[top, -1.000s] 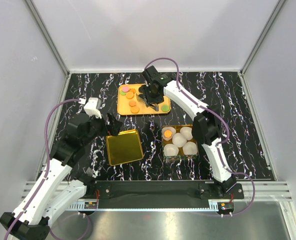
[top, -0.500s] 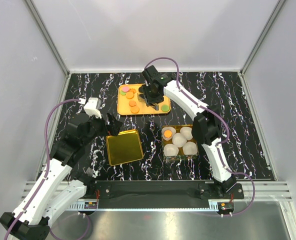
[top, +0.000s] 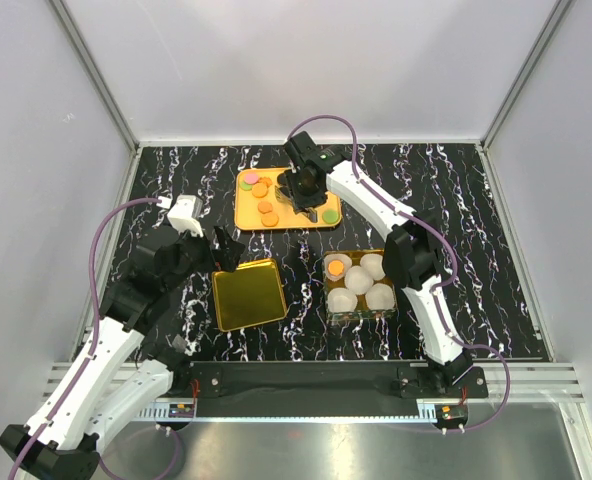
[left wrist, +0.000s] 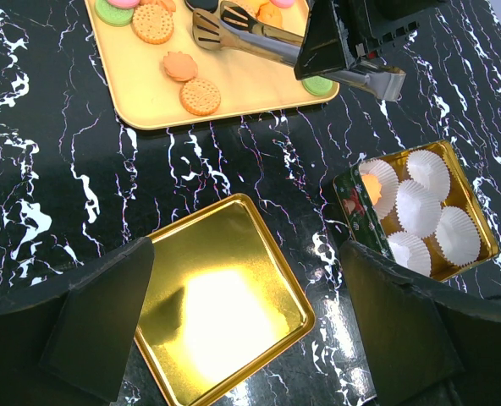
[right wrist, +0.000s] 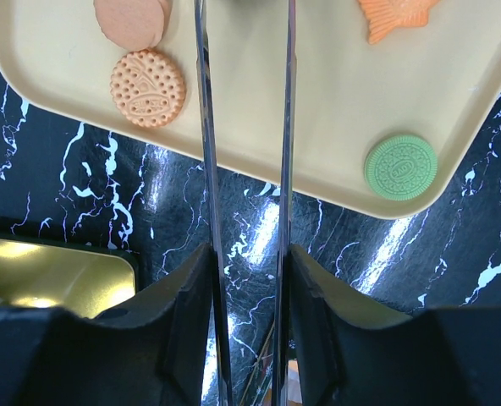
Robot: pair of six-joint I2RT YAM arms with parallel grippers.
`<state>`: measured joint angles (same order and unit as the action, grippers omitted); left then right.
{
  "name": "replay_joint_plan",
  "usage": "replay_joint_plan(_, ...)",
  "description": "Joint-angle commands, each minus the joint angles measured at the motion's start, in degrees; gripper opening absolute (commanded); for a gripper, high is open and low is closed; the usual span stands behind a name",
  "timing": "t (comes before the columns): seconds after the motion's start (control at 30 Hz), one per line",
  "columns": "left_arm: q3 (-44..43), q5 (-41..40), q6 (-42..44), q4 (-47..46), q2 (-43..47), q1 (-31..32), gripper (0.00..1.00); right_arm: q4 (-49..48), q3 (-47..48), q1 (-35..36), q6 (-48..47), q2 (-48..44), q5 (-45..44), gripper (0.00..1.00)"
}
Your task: Pack the cookies
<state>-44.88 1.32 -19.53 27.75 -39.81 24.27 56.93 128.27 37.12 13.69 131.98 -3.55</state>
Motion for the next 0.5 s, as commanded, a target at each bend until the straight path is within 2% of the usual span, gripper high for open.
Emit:
replay_joint_plan(0.0, -0.91, 0.70, -0.33, -1.91, 0.53, -0.28, 0.99, 0.38, 3.13, 0.67, -0.60, -1.02, -1.02, 0.35)
replay_joint_plan(0.47, -0.91, 1.14, -0.42, -2.00, 0.61, -0.37, 0.99, -1.64, -3.81, 0.76, -0.42, -9.72, -1.28, 0.35)
